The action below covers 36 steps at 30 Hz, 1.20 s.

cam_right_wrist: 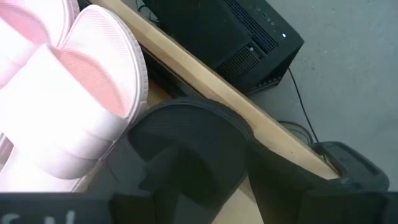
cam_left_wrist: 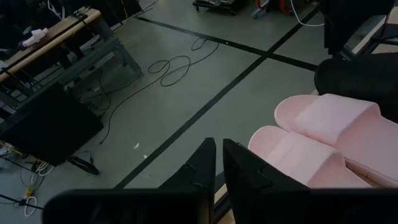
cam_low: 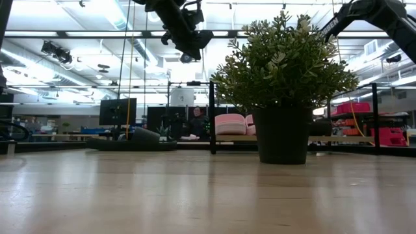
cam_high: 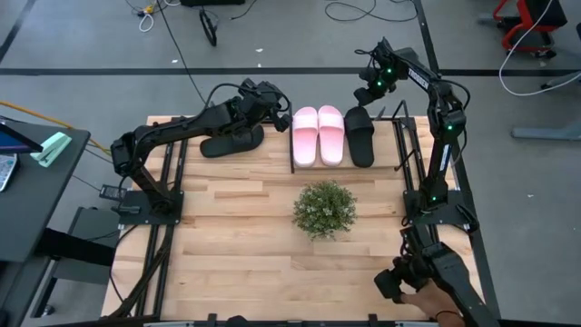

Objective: Pick and place slides into the shelf
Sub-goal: Put the black slide on the shelf

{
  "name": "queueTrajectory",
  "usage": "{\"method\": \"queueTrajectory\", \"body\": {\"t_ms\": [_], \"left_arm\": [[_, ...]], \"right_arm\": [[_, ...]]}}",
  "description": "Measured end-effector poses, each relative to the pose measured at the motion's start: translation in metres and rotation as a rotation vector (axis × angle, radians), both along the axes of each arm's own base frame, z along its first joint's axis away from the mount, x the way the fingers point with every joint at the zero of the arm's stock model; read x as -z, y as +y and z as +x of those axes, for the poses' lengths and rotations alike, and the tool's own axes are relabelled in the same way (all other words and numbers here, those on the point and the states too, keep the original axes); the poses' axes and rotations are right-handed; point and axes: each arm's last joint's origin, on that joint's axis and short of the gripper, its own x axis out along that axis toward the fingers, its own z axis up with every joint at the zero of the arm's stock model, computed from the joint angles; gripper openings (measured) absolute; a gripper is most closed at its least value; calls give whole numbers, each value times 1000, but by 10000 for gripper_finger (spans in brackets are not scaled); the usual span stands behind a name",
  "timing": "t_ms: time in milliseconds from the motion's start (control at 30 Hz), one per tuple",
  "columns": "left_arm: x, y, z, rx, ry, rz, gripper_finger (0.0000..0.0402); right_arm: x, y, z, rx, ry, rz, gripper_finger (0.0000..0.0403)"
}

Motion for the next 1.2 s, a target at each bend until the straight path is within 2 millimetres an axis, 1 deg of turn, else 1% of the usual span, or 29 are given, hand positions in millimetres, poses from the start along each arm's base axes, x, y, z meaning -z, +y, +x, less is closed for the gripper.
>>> {"method": "queueTrajectory", "body": {"t_ms": [133, 233, 300, 400, 500, 533, 700, 800, 900, 1100, 1200], "left_arm": [[4, 1, 3, 1, 8, -3, 28], [7, 2, 6, 1, 6, -2, 30], [10, 3, 7, 1, 20, -9, 34], [12, 3, 9, 8, 22, -12, 40], [12, 3, 10, 18, 12, -13, 43], [13, 3, 10, 17, 12, -14, 43], [12, 4, 11, 17, 2, -9, 37], [12, 4, 11, 17, 1, -9, 32], [12, 4, 11, 17, 1, -8, 29], [12, 4, 11, 17, 0, -8, 32], [11, 4, 12, 19, -13, -2, 38]], "right_arm": [[0, 2, -1, 9, 4, 25, 173], [-2, 9, -1, -11, 48, 62, 151], [-4, 15, -1, -23, 118, 70, 125], [-6, 20, -3, -18, 222, 84, 73], [-7, 24, -2, -2, 248, 115, 20], [-7, 26, -2, -4, 258, 127, 11], [-6, 32, 6, 0, 313, 145, 13], [-6, 34, 8, 2, 348, 141, 5], [-6, 35, 7, 23, 383, 141, 6], [-6, 36, 7, 54, 389, 160, 3], [-7, 36, 8, 70, 344, 186, 2]]}}
